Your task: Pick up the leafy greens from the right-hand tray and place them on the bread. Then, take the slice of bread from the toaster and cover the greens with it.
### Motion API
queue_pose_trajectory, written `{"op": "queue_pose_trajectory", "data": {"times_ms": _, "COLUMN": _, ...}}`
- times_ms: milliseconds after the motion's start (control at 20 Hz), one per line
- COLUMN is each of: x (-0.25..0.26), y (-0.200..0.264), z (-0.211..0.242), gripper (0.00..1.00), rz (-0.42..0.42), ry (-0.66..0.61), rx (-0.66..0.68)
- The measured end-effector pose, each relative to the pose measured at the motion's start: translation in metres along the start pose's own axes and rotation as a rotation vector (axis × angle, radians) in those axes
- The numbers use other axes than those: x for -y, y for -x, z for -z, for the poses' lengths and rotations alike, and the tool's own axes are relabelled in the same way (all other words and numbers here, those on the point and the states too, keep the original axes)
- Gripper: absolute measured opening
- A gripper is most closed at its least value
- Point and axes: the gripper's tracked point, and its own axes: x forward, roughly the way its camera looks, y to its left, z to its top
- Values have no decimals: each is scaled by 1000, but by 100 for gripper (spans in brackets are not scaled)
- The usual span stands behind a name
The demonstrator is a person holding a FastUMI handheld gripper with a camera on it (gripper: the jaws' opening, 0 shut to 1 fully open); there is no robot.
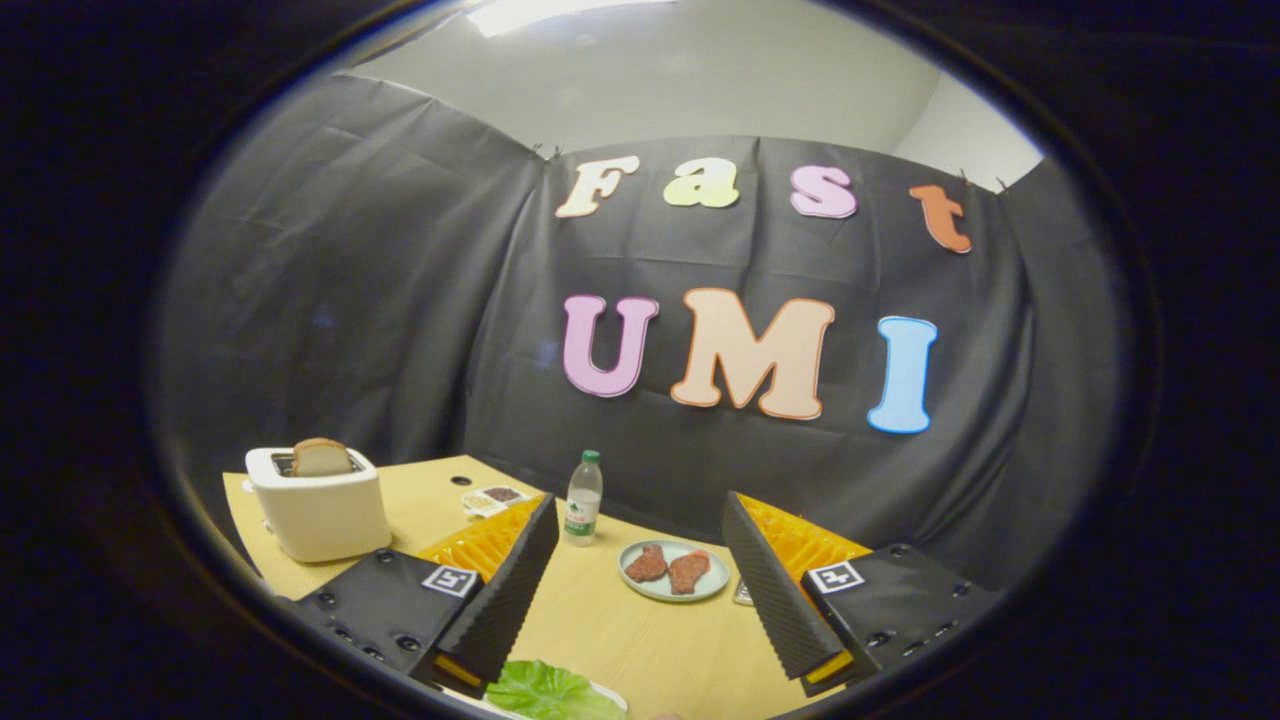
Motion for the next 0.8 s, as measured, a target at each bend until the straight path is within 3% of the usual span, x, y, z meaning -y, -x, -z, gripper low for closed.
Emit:
{"op": "queue_pose_trajectory", "data": {"times_ms": 400, "x": -23, "y": 1, "z": 47, "gripper": 100, "rz": -171, "ry": 47, "rx": -152}}
{"op": "queue_pose_trajectory", "data": {"times_ms": 800, "x": -43, "y": 6, "z": 111, "gripper": 100, "rz": -316, "ry": 172, "rx": -312}}
